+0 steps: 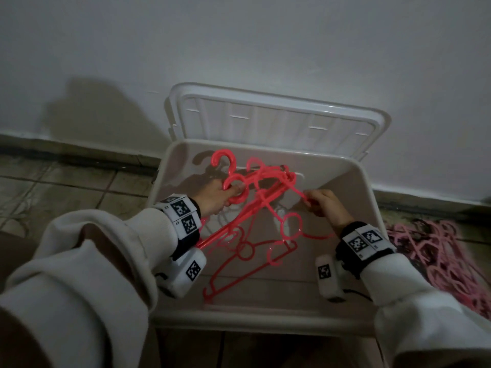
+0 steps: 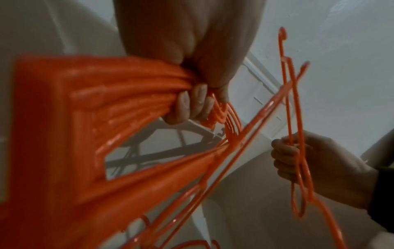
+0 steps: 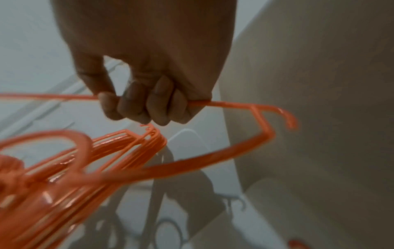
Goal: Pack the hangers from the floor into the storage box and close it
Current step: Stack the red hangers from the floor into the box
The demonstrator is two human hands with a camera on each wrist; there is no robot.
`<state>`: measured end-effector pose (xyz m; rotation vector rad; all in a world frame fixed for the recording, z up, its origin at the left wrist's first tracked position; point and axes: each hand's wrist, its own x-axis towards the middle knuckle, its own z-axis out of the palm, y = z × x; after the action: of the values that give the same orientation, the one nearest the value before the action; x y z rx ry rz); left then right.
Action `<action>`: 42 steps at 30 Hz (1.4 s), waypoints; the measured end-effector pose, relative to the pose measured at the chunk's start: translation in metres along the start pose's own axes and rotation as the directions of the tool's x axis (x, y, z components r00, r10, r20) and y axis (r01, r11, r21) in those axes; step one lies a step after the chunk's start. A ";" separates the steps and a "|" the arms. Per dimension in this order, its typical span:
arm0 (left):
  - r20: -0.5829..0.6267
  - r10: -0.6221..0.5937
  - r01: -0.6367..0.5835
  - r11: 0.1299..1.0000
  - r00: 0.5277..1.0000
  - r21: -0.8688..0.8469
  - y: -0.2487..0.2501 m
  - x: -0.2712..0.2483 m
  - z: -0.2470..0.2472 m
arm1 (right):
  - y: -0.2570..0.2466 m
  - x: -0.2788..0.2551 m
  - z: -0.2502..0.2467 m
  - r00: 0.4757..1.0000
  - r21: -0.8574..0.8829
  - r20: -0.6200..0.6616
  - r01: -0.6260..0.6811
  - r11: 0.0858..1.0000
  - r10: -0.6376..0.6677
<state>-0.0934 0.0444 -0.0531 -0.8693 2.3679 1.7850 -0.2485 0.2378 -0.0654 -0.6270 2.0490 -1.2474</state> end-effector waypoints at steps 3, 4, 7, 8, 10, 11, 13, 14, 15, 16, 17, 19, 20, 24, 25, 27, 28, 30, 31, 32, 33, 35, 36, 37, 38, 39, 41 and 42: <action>0.024 -0.032 0.033 0.998 0.999 -0.045 0.000 0.003 0.000 | -0.003 0.001 0.011 0.999 0.223 -0.009 -0.048 0.974 0.052; 0.037 -0.041 0.043 0.997 0.998 -0.059 0.000 0.004 0.000 | -0.001 0.002 0.015 0.998 0.262 -0.008 -0.055 0.963 0.059; 0.071 -0.045 0.049 0.997 0.996 -0.055 -0.001 0.004 0.002 | 0.003 0.002 0.027 1.000 0.327 0.012 -0.020 0.945 0.017; 0.077 -0.043 0.047 0.997 0.996 -0.055 -0.001 0.005 0.003 | 0.004 0.002 0.030 1.000 0.353 -0.004 -0.001 0.936 0.002; 0.075 -0.053 0.058 0.996 0.996 -0.069 -0.001 0.005 0.005 | 0.004 0.001 0.036 0.999 0.423 -0.043 0.017 0.906 0.001; 0.071 -0.068 0.073 0.994 0.995 -0.078 -0.002 0.006 0.006 | 0.004 0.001 0.039 0.999 0.454 -0.048 0.013 0.891 0.010; 0.066 -0.089 0.094 0.991 0.994 -0.091 -0.002 0.007 0.006 | 0.003 -0.001 0.046 0.999 0.499 -0.026 -0.016 0.867 0.034; 0.069 -0.087 0.093 0.991 0.994 -0.093 -0.003 0.007 0.006 | 0.003 -0.001 0.049 0.999 0.512 -0.006 -0.042 0.858 0.052; 0.075 -0.076 0.083 0.992 0.994 -0.095 -0.003 0.007 0.006 | 0.003 -0.001 0.052 0.997 0.515 0.013 -0.071 0.854 0.075; 0.078 -0.061 0.068 0.993 0.995 -0.096 -0.003 0.007 0.006 | 0.002 -0.001 0.054 0.995 0.511 0.030 -0.101 0.854 0.099; 0.082 -0.048 0.056 0.994 0.995 -0.092 -0.002 0.006 0.006 | 0.002 -0.002 0.056 0.992 0.498 0.048 -0.128 0.858 0.121; 0.101 -0.039 0.047 0.996 0.994 -0.074 -0.002 0.006 0.006 | 0.000 -0.003 0.057 0.986 0.433 0.080 -0.166 0.886 0.145; 0.116 -0.038 0.047 0.996 0.993 -0.072 -0.002 0.006 0.007 | 0.000 -0.004 0.057 0.984 0.394 0.096 -0.178 0.902 0.153; 0.156 -0.024 0.039 0.995 0.987 -0.095 0.000 0.005 0.009 | 0.001 -0.007 0.055 0.964 0.384 0.150 -0.260 0.886 0.218; 0.163 -0.015 0.031 0.995 0.987 -0.094 0.001 0.005 0.009 | 0.002 -0.007 0.054 0.961 0.385 0.149 -0.274 0.881 0.234; 0.169 -0.010 0.028 0.994 0.985 -0.105 0.001 0.004 0.009 | 0.002 -0.008 0.052 0.952 0.372 0.162 -0.303 0.878 0.260; 0.177 -0.011 0.034 0.992 0.984 -0.125 0.001 0.003 0.009 | 0.001 -0.009 0.051 0.947 0.374 0.178 -0.318 0.871 0.269; 0.197 -0.003 0.034 0.987 0.980 -0.157 0.002 0.002 0.009 | -0.001 -0.011 0.050 0.939 0.396 0.208 -0.336 0.855 0.273; 0.201 0.004 0.028 0.987 0.980 -0.160 0.003 0.000 0.009 | -0.003 -0.012 0.049 0.936 0.404 0.225 -0.342 0.849 0.270; 0.199 0.016 0.016 0.987 0.980 -0.160 0.004 -0.001 0.009 | -0.004 -0.013 0.048 0.933 0.408 0.244 -0.347 0.845 0.266; 0.193 0.033 -0.002 0.987 0.981 -0.161 0.005 -0.002 0.009 | -0.005 -0.013 0.048 0.929 0.408 0.262 -0.352 0.842 0.261; 0.182 0.068 -0.044 0.990 0.981 -0.133 0.007 -0.003 0.009 | -0.006 -0.015 0.048 0.923 0.399 0.284 -0.360 0.843 0.260; 0.186 0.070 -0.051 0.993 0.980 -0.103 0.007 -0.004 0.009 | -0.008 -0.015 0.048 0.920 0.387 0.291 -0.362 0.848 0.261; 0.193 0.062 -0.048 0.996 0.979 -0.078 0.008 -0.004 0.009 | -0.009 -0.016 0.048 0.918 0.372 0.300 -0.361 0.855 0.257; 0.201 0.049 -0.037 0.997 0.978 -0.064 0.008 -0.003 0.008 | -0.009 -0.017 0.048 0.917 0.355 0.312 -0.356 0.865 0.250; 0.204 0.037 -0.025 0.998 0.978 -0.061 0.007 -0.002 0.008 | -0.010 -0.017 0.047 0.916 0.330 0.320 -0.346 0.878 0.241; 0.185 0.006 0.009 0.997 0.983 -0.081 0.006 0.000 0.008 | -0.011 -0.017 0.047 0.921 0.246 0.319 -0.307 0.919 0.222; 0.171 -0.017 0.035 0.994 0.985 -0.101 0.005 0.002 0.008 | -0.010 -0.017 0.047 0.928 0.186 0.304 -0.281 0.942 0.217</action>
<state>-0.0997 0.0521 -0.0521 -0.7223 2.1675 1.9033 -0.2021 0.2170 -0.0671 -0.3931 1.6637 -1.1476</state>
